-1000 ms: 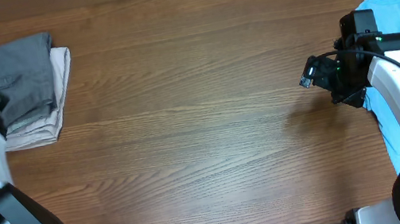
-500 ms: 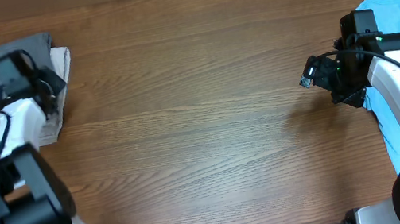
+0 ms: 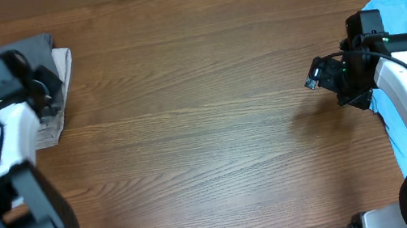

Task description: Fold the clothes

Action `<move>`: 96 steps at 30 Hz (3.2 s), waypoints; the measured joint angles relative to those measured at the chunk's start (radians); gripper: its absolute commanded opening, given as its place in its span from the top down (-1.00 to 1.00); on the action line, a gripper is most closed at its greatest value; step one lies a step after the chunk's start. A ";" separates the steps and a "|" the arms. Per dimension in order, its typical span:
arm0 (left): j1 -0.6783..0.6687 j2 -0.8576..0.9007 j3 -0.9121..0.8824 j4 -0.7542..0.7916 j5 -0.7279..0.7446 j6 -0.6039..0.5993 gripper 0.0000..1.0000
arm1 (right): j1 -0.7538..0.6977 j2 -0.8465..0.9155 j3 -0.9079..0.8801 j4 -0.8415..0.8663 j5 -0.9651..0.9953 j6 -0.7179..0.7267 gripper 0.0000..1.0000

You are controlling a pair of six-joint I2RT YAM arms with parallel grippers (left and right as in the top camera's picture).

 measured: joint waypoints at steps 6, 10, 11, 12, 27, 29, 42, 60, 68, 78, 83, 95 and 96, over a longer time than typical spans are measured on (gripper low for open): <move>0.084 -0.131 0.044 -0.010 -0.018 0.000 0.85 | 0.000 0.000 0.000 -0.001 0.000 0.001 -1.00; 0.155 -0.090 0.045 -0.052 -0.029 0.000 0.88 | 0.000 0.000 0.000 -0.001 0.000 0.000 -1.00; 0.170 -0.070 0.045 -0.060 -0.031 0.000 0.88 | 0.000 0.000 0.000 0.000 0.000 0.000 -1.00; 0.185 -0.047 0.045 -0.072 -0.034 0.000 0.89 | 0.000 0.000 0.000 0.000 0.000 0.001 -1.00; 0.368 0.196 0.042 -0.115 0.088 0.028 0.92 | 0.000 0.000 0.000 0.000 0.000 0.001 -1.00; 0.370 0.189 0.042 -0.129 0.134 0.041 0.91 | 0.000 0.000 0.000 -0.001 0.000 0.001 -1.00; 0.051 -0.057 0.042 -0.406 0.359 0.075 0.91 | 0.000 0.000 0.000 -0.001 0.000 0.001 -1.00; -0.456 -0.054 0.042 -0.428 -0.031 0.094 -1.00 | 0.000 0.000 0.000 -0.001 0.000 0.001 -1.00; -0.460 -0.054 0.042 -0.428 -0.060 0.094 -0.99 | 0.000 0.000 0.000 0.000 0.000 0.000 -1.00; -0.460 -0.054 0.042 -0.428 -0.062 0.095 -0.99 | 0.000 0.000 0.000 -0.001 0.000 0.001 -1.00; -0.460 -0.054 0.042 -0.428 -0.066 0.095 -1.00 | 0.000 0.000 0.000 -0.001 0.000 0.000 -1.00; -0.460 -0.054 0.042 -0.428 -0.069 0.095 -1.00 | 0.000 0.000 0.000 -0.001 0.000 0.000 -1.00; -0.460 -0.054 0.042 -0.428 -0.069 0.095 -0.99 | 0.000 0.000 0.000 0.000 0.000 0.000 -1.00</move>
